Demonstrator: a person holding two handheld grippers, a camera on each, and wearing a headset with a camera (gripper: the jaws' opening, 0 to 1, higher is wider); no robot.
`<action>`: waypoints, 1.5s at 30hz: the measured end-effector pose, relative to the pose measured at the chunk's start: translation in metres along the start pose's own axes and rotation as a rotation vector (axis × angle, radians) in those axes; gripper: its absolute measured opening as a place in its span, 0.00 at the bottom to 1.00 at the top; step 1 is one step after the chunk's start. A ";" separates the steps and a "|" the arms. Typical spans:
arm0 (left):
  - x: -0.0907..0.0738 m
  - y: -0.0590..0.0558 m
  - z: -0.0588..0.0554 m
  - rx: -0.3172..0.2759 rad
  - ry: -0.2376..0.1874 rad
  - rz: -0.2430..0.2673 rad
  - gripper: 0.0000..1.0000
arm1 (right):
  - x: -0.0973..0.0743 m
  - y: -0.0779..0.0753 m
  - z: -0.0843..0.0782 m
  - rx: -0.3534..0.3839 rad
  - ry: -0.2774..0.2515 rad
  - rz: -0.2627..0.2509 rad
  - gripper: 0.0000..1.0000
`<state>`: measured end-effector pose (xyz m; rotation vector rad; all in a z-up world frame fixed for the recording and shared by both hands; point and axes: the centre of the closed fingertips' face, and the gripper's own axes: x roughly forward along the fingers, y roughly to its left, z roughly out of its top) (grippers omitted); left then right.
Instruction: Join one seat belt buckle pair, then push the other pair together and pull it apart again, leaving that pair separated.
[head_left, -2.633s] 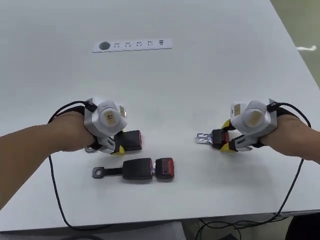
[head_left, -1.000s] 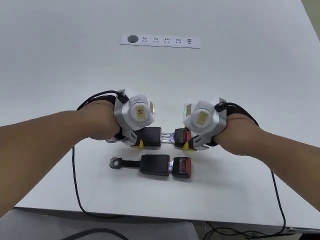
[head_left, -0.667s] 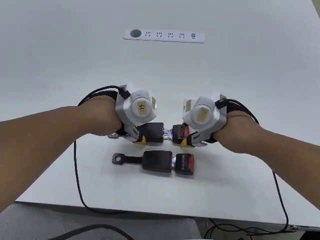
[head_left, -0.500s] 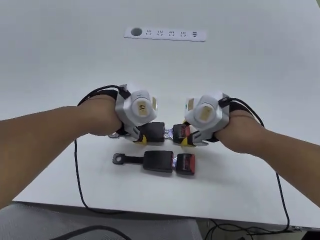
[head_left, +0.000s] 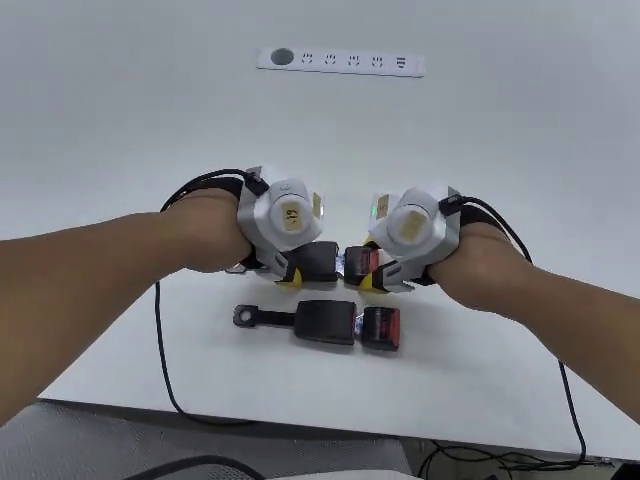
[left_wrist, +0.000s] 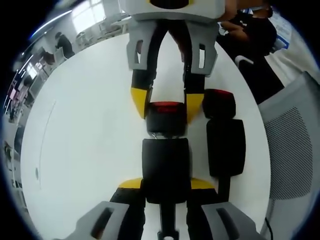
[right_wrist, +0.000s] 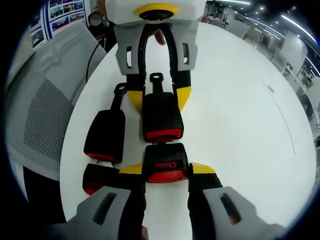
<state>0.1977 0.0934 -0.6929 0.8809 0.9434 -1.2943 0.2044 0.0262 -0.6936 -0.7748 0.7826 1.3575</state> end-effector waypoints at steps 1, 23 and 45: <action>0.000 -0.001 0.001 0.004 0.000 -0.001 0.31 | 0.000 0.001 0.000 -0.003 0.003 0.000 0.30; 0.003 0.002 -0.002 -0.009 0.005 -0.005 0.32 | -0.010 0.001 -0.012 -0.015 0.019 -0.017 0.30; 0.007 0.005 -0.004 0.010 0.019 -0.012 0.32 | -0.066 -0.002 -0.101 0.061 0.087 -0.066 0.32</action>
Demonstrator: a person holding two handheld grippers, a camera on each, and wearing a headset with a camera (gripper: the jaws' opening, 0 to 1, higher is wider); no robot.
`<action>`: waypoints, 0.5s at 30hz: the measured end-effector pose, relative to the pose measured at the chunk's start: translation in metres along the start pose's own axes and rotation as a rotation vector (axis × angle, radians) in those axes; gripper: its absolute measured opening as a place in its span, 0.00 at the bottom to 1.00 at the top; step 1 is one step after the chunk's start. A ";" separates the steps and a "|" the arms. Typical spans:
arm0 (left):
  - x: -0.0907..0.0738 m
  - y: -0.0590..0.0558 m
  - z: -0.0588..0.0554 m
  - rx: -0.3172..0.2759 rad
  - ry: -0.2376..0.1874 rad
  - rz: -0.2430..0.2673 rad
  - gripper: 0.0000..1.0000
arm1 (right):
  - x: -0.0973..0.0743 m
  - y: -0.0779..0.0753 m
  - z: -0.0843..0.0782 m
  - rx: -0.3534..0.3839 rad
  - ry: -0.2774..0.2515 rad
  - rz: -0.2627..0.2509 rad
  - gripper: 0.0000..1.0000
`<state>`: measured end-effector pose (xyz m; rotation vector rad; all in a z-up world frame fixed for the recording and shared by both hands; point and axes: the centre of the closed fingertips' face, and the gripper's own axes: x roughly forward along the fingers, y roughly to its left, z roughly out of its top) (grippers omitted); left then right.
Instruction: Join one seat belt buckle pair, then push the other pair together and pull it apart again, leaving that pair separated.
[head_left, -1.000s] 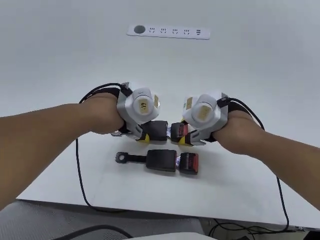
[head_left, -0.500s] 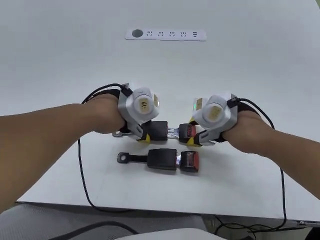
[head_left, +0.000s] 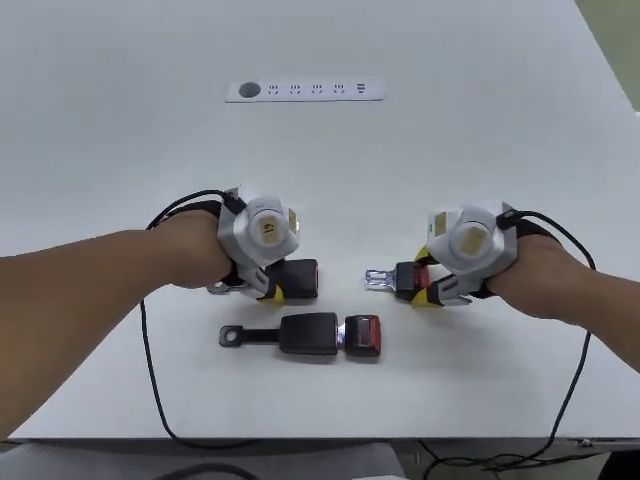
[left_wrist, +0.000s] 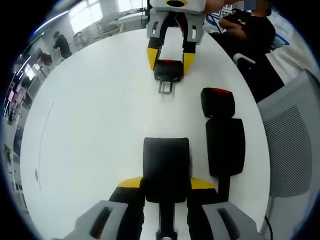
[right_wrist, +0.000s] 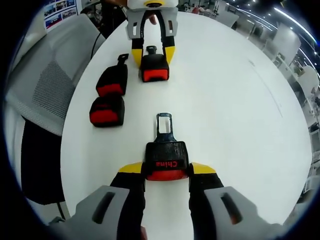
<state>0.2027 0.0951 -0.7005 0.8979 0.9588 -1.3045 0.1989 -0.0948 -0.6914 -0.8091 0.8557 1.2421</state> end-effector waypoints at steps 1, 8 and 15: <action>0.000 0.000 0.000 0.000 -0.003 0.000 0.32 | -0.002 0.000 -0.005 0.002 0.008 0.002 0.32; 0.001 0.001 -0.002 0.003 -0.020 0.004 0.32 | -0.018 -0.003 -0.044 0.020 0.076 0.016 0.32; -0.001 -0.001 0.001 -0.016 -0.013 0.016 0.33 | -0.022 -0.005 -0.056 0.080 0.071 0.013 0.33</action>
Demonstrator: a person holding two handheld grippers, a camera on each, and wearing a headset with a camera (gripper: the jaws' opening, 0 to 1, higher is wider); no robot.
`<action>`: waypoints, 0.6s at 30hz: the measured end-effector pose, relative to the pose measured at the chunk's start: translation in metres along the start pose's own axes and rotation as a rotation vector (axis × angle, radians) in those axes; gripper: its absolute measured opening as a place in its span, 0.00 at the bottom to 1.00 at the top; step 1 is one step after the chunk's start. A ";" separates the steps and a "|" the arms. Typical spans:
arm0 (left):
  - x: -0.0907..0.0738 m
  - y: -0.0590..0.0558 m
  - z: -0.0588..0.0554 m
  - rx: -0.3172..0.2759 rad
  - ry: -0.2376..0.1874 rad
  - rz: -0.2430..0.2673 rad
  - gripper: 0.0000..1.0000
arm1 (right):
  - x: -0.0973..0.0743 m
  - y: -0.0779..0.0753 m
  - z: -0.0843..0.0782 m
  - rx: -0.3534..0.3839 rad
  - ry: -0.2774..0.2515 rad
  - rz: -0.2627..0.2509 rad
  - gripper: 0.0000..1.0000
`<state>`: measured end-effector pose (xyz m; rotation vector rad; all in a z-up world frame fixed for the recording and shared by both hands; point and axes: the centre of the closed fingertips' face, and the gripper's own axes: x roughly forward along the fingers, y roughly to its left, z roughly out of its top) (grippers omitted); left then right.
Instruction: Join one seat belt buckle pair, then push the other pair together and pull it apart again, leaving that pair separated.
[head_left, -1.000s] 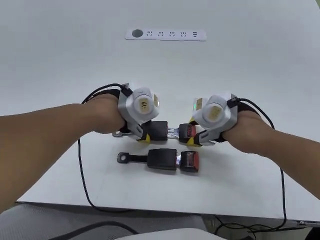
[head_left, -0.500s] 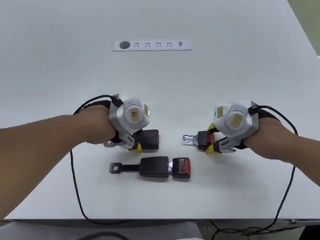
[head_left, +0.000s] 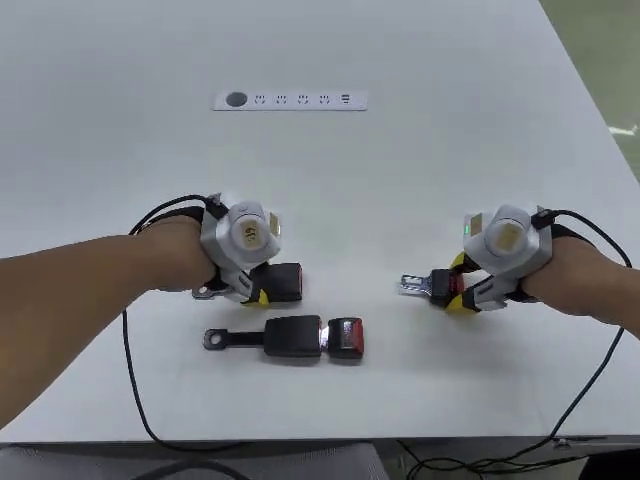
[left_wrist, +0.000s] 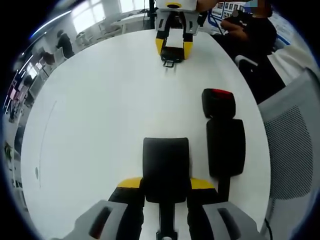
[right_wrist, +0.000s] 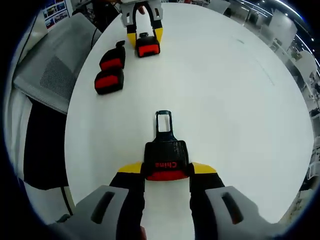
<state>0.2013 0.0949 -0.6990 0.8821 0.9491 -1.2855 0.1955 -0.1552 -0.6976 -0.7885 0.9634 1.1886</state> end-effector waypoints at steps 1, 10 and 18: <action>0.000 0.000 0.000 0.000 0.002 0.001 0.33 | 0.000 0.003 0.003 0.002 0.003 0.001 0.33; -0.003 0.000 0.001 -0.045 0.019 0.011 0.34 | -0.002 -0.006 0.002 0.067 0.043 -0.043 0.45; -0.049 0.005 0.007 -0.116 -0.126 0.140 0.47 | -0.019 0.000 0.008 0.118 -0.046 -0.165 0.58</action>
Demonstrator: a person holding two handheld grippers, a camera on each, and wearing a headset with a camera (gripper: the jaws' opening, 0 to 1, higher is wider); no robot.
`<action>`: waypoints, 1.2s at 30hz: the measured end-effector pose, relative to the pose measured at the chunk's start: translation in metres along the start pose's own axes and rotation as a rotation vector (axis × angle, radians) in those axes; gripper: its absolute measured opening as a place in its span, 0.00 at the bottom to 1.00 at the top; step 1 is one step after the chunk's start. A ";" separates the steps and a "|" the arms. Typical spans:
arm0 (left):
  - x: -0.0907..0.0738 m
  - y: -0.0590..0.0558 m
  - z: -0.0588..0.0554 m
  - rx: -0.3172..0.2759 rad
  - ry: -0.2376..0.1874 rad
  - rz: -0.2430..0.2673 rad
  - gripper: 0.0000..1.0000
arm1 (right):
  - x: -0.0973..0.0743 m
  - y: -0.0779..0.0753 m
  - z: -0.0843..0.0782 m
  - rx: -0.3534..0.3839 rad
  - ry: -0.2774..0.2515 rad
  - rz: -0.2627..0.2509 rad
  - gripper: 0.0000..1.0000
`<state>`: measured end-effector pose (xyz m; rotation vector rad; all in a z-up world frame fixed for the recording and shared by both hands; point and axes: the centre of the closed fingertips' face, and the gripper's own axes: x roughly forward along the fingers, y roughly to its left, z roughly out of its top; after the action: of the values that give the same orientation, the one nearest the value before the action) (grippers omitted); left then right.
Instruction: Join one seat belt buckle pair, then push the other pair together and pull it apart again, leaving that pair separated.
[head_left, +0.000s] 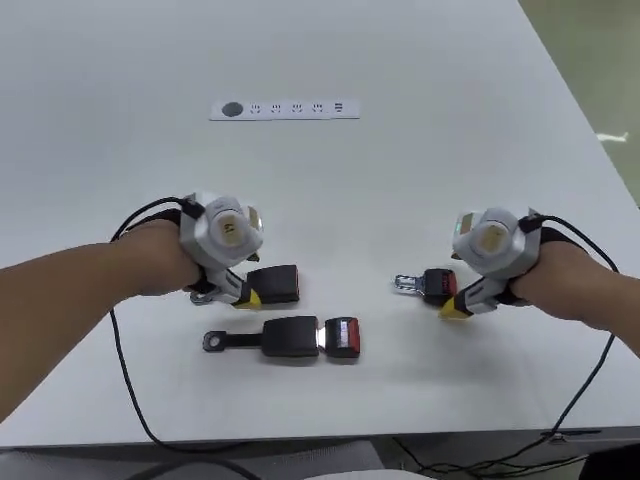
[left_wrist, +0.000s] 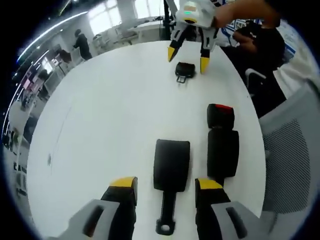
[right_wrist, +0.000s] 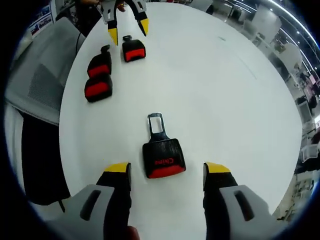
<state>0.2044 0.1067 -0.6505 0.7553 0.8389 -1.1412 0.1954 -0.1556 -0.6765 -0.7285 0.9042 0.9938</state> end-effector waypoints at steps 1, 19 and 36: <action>-0.011 0.001 0.003 -0.045 -0.042 0.028 0.49 | -0.004 0.002 0.002 0.013 -0.025 -0.006 0.61; -0.054 -0.072 -0.028 -0.350 -0.191 0.104 0.84 | -0.043 0.076 0.026 0.198 -0.222 -0.055 0.91; -0.084 -0.077 -0.086 -0.570 -0.230 0.232 1.00 | -0.071 0.079 0.015 0.313 -0.283 -0.102 1.00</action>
<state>0.0983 0.1993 -0.6264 0.2335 0.8026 -0.7109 0.1085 -0.1402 -0.6155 -0.3545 0.7436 0.8161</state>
